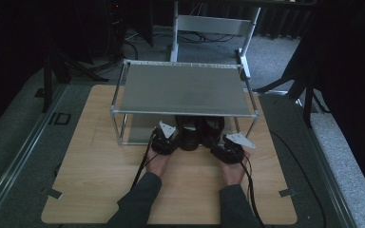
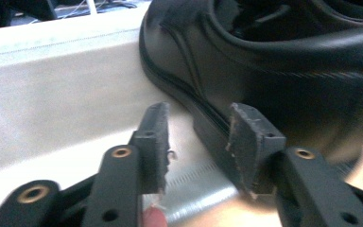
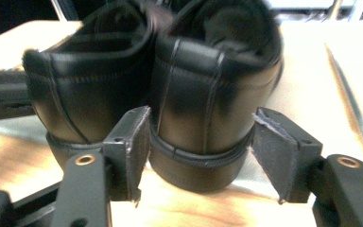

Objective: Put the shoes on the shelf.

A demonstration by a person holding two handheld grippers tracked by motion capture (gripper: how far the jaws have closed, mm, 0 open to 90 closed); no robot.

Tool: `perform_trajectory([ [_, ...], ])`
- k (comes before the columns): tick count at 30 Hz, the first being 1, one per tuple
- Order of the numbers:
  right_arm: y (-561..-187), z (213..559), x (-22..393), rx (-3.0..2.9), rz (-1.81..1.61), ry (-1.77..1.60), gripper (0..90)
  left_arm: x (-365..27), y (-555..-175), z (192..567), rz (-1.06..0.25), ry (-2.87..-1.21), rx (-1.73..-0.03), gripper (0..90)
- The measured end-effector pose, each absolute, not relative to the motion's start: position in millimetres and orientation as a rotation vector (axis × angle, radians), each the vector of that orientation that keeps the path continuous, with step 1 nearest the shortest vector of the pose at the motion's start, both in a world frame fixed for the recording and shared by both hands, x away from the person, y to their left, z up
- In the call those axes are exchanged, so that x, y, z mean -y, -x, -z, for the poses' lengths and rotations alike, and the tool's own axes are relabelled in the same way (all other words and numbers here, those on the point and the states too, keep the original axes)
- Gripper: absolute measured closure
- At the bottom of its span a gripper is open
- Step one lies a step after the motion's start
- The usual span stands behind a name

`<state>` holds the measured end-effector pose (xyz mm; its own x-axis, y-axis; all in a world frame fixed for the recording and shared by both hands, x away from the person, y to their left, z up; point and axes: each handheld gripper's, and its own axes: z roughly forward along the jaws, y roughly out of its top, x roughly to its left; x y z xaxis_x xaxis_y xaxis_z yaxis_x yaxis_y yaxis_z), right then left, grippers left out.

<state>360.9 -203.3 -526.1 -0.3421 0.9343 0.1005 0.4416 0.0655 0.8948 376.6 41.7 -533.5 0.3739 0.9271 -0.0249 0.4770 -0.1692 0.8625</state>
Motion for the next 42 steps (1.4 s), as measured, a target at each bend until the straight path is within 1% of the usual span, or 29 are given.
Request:
perform_trajectory([
  [1,-363.5,529.6,200.4,-1.839,-1.229,-1.369,35.0,-42.5,-366.4,532.2,-0.648,-1.782,-1.209,52.0],
  [2,-363.5,529.6,200.4,-1.839,-1.229,-1.369,35.0,-42.5,-366.4,532.2,-0.648,-1.782,-1.209,51.0],
  [3,-368.5,532.8,198.6,-1.839,-1.221,-1.387,31.1,-40.5,-358.2,532.0,-0.624,-1.79,-1.17,48.7],
  [5,-375.0,536.6,197.6,-1.86,-1.211,-1.4,27.7,-35.3,-353.1,532.1,-0.635,-1.827,-1.13,45.1],
  [6,-375.0,536.6,197.6,-1.86,-1.211,-1.4,27.7,-35.3,-353.1,532.1,-0.635,-1.827,-1.13,44.2],
  [9,-382.0,538.7,195.7,-1.856,-1.191,-1.403,23.5,-22.4,-351.7,535.7,-0.654,-1.868,-1.098,43.2],
  [10,-382.0,538.7,195.7,-1.856,-1.191,-1.403,23.5,-22.4,-351.7,535.7,-0.654,-1.868,-1.098,42.1],
  [11,-385.0,538.1,193.9,-1.848,-1.18,-1.408,21.1,-18.0,-353.7,537.8,-0.65,-1.885,-1.104,42.0],
  [13,-385.9,537.8,193.2,-1.846,-1.179,-1.406,20.3,-14.3,-354.8,539.6,-0.66,-1.891,-1.107,42.0],
  [15,-390.5,538.5,190.5,-1.84,-1.161,-1.401,17.6,-10.7,-357.5,540.6,-0.667,-1.893,-1.107,40.9],
  [17,-391.2,539.0,189.9,-1.841,-1.152,-1.402,18.9,-8.8,-359.3,539.1,-0.667,-1.89,-1.103,41.1],
  [19,-390.5,539.0,188.5,-1.852,-1.133,-1.392,20.6,-6.4,-360.3,538.6,-0.675,-1.893,-1.096,44.0],
  [24,-390.1,539.2,188.1,-1.861,-1.111,-1.389,24.9,-4.5,-365.8,537.7,-0.669,-1.885,-1.111,44.4],
  [25,-390.2,539.6,188.0,-1.87,-1.099,-1.384,26.3,-4.5,-367.6,537.3,-0.672,-1.879,-1.118,44.4],
  [26,-390.7,542.4,187.3,-1.89,-1.071,-1.376,30.9,-5.0,-368.5,537.0,-0.673,-1.873,-1.121,46.5],
  [29,-390.8,546.2,187.5,-1.897,-1.06,-1.369,33.5,-9.7,-371.5,533.9,-0.668,-1.819,-1.135,47.6],
  [31,-391.1,545.7,190.9,-1.896,-1.087,-1.375,34.4,-10.6,-371.5,532.8,-0.675,-1.826,-1.128,47.6],
  [37,-391.4,544.8,194.9,-1.905,-1.099,-1.364,33.7,-11.0,-371.0,534.5,-0.676,-1.837,-1.134,47.3],
  [39,-392.0,545.1,200.3,-1.927,-1.096,-1.369,30.7,-11.2,-371.1,535.5,-0.673,-1.839,-1.135,47.2],
  [40,-392.0,545.1,200.3,-1.927,-1.096,-1.369,30.7,-11.2,-371.1,535.5,-0.673,-1.839,-1.135,47.0],
  [41,-393.7,546.0,204.4,-1.947,-1.1,-1.372,28.4,-11.4,-371.1,536.1,-0.673,-1.842,-1.135,46.8],
  [42,-393.7,546.0,204.4,-1.947,-1.1,-1.372,28.4,-11.4,-371.1,536.1,-0.673,-1.842,-1.135,46.7],
])
